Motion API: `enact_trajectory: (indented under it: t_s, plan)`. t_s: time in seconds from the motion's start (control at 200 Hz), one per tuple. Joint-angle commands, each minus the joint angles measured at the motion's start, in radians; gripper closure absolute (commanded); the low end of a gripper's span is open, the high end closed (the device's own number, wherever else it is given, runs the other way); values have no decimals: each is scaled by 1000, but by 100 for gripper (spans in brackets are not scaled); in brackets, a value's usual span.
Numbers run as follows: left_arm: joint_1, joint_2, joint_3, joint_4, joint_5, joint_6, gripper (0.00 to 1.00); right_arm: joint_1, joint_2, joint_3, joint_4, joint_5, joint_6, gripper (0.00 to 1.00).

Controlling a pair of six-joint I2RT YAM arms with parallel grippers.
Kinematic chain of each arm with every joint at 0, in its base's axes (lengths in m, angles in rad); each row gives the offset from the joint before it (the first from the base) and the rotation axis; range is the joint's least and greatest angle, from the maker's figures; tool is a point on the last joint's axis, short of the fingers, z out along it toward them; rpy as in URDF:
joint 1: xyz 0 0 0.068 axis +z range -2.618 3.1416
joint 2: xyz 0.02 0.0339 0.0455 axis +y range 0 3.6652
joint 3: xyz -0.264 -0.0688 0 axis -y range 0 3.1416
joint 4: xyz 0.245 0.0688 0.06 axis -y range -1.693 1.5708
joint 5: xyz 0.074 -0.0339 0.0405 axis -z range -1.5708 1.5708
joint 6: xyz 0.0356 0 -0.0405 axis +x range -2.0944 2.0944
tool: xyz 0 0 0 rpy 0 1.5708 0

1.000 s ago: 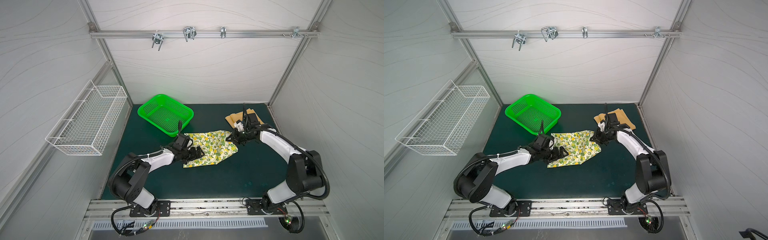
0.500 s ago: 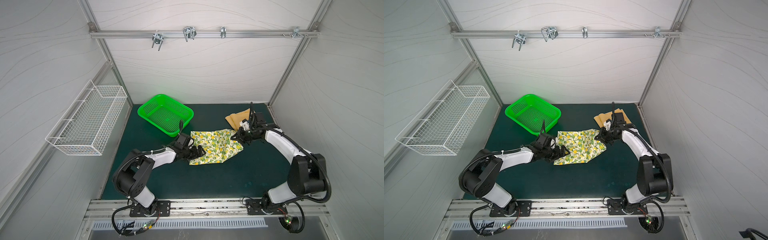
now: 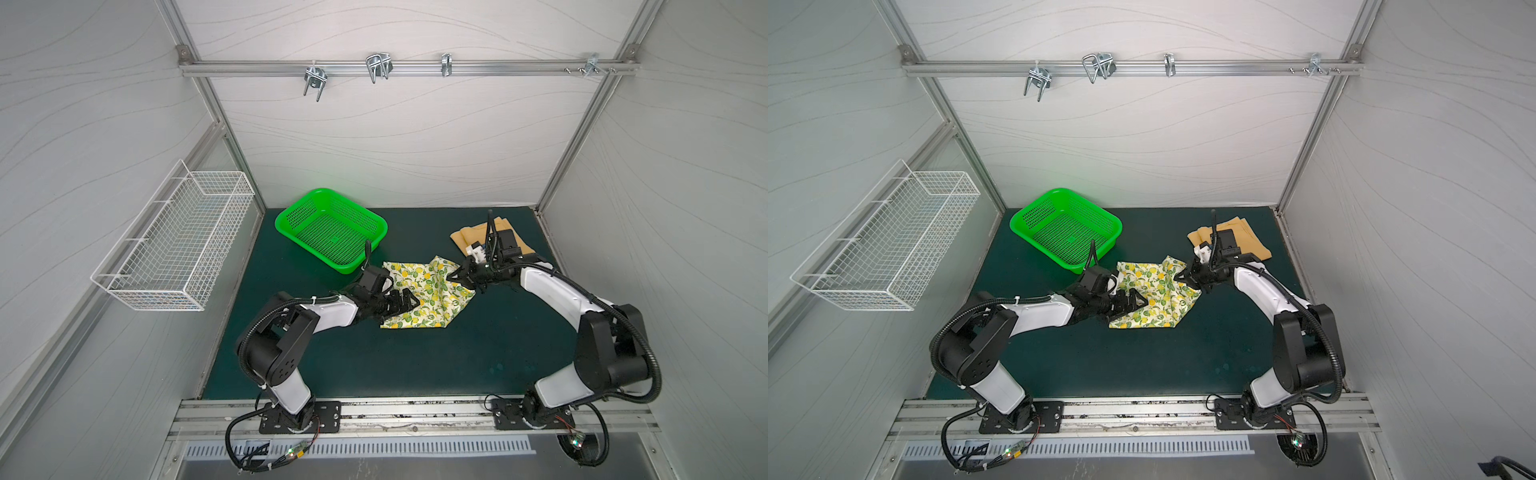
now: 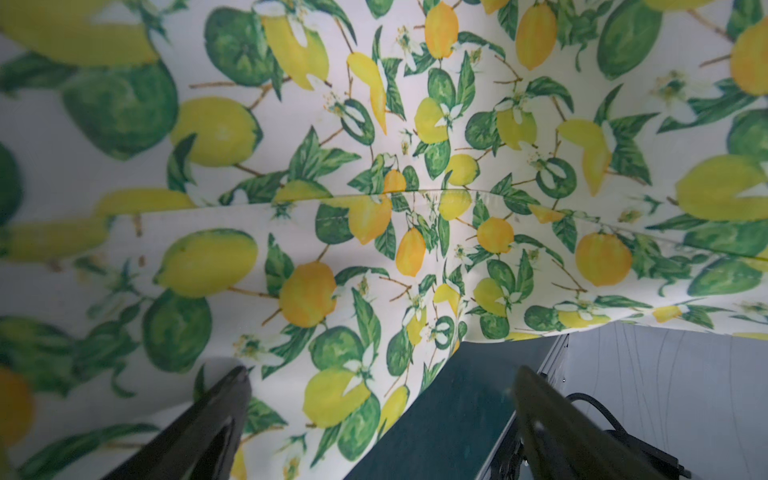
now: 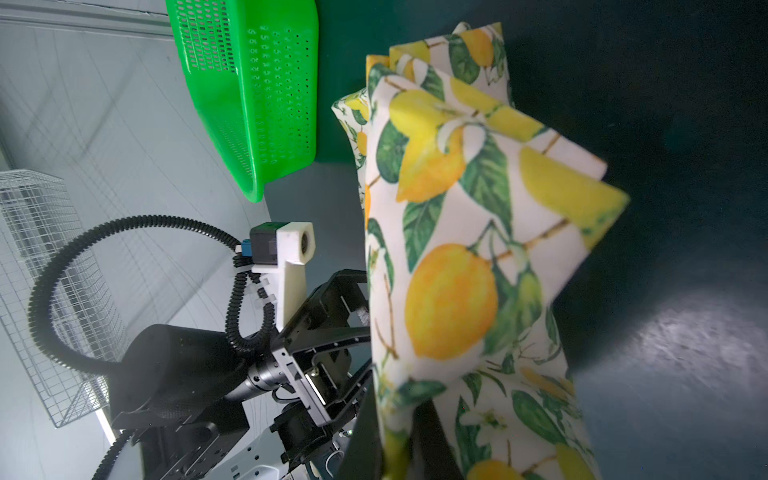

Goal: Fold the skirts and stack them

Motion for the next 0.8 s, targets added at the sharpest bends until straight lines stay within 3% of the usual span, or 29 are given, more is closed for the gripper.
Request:
enact_trajectory:
  t_s: [0.0,0.285,0.795]
  plan:
    - [-15,34,1,-8,-5,-18,1,26,18,20,93,-6,107,98]
    - [-18,34,-13,16,5,-16,1,85,63,-44,289,10,326,98]
    - [-19,20,-30,47,27,-10,1,207,172,-18,403,77,482,97]
